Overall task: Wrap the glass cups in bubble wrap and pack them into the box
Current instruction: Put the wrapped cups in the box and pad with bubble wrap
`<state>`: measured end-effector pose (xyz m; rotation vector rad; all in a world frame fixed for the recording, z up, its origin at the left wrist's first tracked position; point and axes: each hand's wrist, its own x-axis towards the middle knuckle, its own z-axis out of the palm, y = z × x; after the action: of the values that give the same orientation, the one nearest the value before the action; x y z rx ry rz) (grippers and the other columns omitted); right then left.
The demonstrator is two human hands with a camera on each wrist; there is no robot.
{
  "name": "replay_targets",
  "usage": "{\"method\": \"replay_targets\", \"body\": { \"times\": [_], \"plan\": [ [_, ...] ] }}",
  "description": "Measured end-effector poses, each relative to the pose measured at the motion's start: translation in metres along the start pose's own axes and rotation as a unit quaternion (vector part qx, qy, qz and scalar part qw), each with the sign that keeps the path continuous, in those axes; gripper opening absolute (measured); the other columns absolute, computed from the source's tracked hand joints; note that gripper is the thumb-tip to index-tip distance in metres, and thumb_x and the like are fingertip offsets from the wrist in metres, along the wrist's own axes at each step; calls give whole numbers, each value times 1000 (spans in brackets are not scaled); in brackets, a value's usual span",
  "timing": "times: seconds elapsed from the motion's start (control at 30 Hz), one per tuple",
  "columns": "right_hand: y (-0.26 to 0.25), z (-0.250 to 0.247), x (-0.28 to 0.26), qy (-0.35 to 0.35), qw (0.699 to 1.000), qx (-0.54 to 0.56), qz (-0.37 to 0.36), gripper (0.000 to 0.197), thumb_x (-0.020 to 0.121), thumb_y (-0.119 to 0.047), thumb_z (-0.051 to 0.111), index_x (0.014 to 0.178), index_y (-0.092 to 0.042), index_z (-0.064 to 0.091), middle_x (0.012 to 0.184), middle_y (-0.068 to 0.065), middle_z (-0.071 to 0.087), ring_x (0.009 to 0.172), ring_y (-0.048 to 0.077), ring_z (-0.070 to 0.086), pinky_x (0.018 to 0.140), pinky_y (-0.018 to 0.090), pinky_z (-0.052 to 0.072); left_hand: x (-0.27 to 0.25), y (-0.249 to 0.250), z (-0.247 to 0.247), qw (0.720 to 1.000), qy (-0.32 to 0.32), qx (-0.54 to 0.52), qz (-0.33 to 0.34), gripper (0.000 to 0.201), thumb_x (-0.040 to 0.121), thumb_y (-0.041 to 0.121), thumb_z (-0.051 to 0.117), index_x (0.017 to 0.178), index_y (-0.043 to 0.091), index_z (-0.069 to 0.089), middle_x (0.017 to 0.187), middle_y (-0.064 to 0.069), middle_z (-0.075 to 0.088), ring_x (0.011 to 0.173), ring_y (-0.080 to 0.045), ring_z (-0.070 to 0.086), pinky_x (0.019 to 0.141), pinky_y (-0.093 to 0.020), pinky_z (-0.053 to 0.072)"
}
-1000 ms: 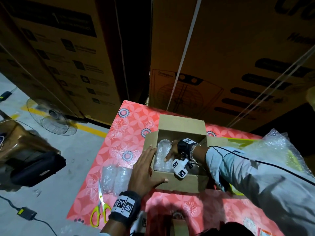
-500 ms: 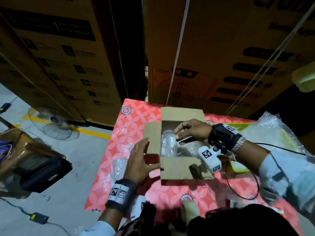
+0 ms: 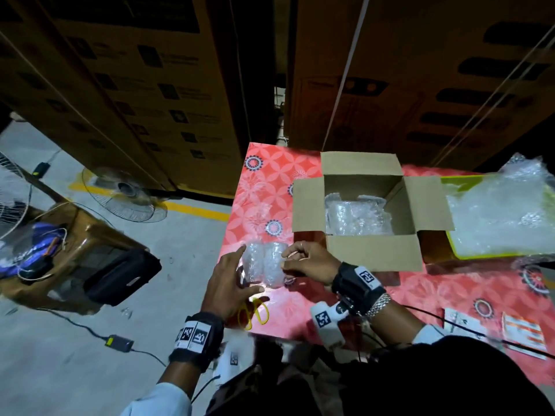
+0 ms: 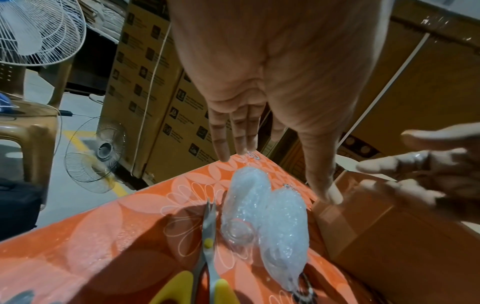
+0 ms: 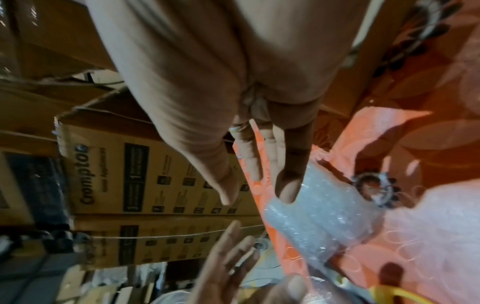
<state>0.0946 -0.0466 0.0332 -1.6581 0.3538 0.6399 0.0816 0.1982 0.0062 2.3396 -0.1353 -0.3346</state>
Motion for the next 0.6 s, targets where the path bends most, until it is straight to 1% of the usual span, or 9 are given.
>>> {"method": "replay_targets", "body": {
  "times": [0.07,0.1,0.17,0.23,0.27,0.33,0.4,0.53,0.6],
  "plan": [
    [19,13,20,40,998,-54,7,47,73,-29,87,108,-15,58,78,-4,55,71,13,57,74,35,49,3,-6,2,1000,-13,17,8,108,69,27,96,159,25,36,140,-4,51,126,-26,53,94,-32,45],
    [25,19,28,58,994,-89,12,50,74,-29,86,110,-18,55,85,-4,56,76,14,57,78,35,49,5,-9,3,999,-20,22,10,109,68,25,96,159,25,36,141,-4,50,125,-26,54,95,-33,45],
    [35,30,44,94,980,-173,11,59,78,-30,84,125,-20,50,112,4,61,100,23,62,91,38,52,9,-12,4,999,-34,30,12,111,67,24,96,159,25,35,144,-4,48,126,-27,55,95,-34,47],
    [35,41,52,114,970,-216,16,76,81,-34,81,144,-21,41,138,12,52,124,31,56,103,40,48,12,-15,4,998,-48,37,13,111,68,26,96,160,24,34,148,-4,47,128,-26,54,98,-35,48],
    [35,46,57,120,967,-223,21,82,82,-36,80,150,-23,36,144,14,47,129,33,52,106,40,46,13,-17,4,998,-57,40,12,110,69,26,95,160,24,34,150,-3,46,130,-25,53,100,-36,48],
    [36,54,63,128,963,-234,34,87,84,-37,79,154,-29,29,147,16,42,131,37,51,106,40,46,14,-22,4,996,-75,39,6,106,71,26,94,159,23,34,152,-2,46,132,-25,52,103,-37,48],
    [39,59,68,144,961,-233,43,84,85,-35,79,153,-31,30,144,17,43,127,38,54,102,38,49,16,-26,4,995,-87,39,1,105,72,23,94,158,24,35,151,0,46,131,-25,55,103,-38,49],
    [43,61,74,171,963,-205,47,77,84,-24,80,147,-25,35,140,15,50,125,35,55,97,35,49,19,-32,3,994,-95,49,2,104,72,25,94,157,33,33,149,3,47,122,-23,61,99,-39,53],
    [42,59,74,177,964,-191,49,76,83,-21,79,146,-22,36,139,14,52,124,33,56,96,35,50,20,-32,3,994,-95,51,0,106,72,26,93,157,34,32,150,4,46,122,-22,61,98,-39,53]
  ]
}}
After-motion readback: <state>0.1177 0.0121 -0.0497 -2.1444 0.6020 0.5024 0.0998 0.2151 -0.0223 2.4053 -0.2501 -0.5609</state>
